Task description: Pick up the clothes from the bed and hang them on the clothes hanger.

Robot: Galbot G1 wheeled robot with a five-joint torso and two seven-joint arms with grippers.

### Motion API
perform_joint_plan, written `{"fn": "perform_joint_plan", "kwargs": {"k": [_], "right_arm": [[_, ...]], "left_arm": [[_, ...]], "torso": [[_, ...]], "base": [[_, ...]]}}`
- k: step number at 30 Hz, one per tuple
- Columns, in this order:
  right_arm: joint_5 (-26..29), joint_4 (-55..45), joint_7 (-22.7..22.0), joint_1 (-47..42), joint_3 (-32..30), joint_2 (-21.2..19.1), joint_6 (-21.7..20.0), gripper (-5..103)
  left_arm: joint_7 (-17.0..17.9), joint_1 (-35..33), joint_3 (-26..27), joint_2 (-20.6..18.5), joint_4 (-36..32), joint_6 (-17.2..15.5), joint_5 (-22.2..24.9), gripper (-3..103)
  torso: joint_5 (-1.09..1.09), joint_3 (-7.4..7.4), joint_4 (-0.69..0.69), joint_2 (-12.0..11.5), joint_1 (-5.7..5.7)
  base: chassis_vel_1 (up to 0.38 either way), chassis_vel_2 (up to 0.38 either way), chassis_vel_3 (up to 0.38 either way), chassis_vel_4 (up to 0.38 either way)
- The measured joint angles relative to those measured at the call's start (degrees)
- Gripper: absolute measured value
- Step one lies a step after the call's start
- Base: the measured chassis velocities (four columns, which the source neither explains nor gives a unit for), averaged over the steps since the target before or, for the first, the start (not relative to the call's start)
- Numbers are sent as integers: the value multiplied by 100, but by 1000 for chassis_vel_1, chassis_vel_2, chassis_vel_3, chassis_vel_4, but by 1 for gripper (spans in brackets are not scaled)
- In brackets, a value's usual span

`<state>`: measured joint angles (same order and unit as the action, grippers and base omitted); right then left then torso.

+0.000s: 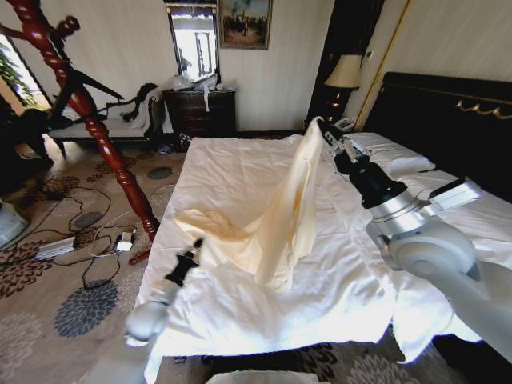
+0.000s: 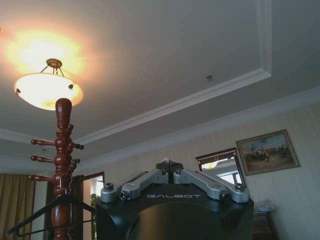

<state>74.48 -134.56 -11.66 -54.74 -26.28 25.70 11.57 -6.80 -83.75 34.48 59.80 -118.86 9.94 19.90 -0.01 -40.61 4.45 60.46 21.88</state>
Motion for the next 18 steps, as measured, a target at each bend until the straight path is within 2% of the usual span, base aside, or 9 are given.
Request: {"fn": "perform_joint_plan", "kwargs": {"k": [4, 6, 9, 11, 12, 14, 18], "right_arm": [[-839, -332, 178, -561, -273, -37, -53, 0], [-881, -356, 163, -577, -274, -35, -64, 0], [-1015, -525, -118, -660, -381, 4, -184, 0], [-1017, -537, -148, -678, -423, 3, -190, 0], [-1052, -579, -251, -742, -570, -3, -195, 0], [-1241, -672, -374, -947, -651, -9, -186, 0], [-1585, -821, -414, -1208, -523, 23, -185, 0]], "left_arm": [[112, -179, 812, -256, -805, -292, 633, 0], [121, -196, 906, -269, -878, -321, 692, 0], [219, -334, 1888, -493, -1474, -625, 1341, 0], [231, -341, 1999, -545, -1523, -662, 1443, 0], [280, -365, 2486, -746, -1672, -803, 1819, 0], [335, -432, 3087, -976, -1792, -938, 2219, 0], [338, -730, 3400, -1022, -1922, -949, 2300, 0]], "torso": [[-2, 0, 4, 0, -1], [-2, 0, 4, 0, -1], [0, 0, -2, 0, -1], [-2, 0, -2, 0, -1], [-3, 0, 3, 1, 0], [2, 0, 2, 1, -1], [1, 0, 3, 0, 0]], "base": [[0, 0, 0, 0], [0, 0, 0, 0], [0, 0, 0, 0], [0, 0, 0, 0], [0, 0, 0, 0], [0, 0, 0, 0], [0, 0, 0, 0]]}}
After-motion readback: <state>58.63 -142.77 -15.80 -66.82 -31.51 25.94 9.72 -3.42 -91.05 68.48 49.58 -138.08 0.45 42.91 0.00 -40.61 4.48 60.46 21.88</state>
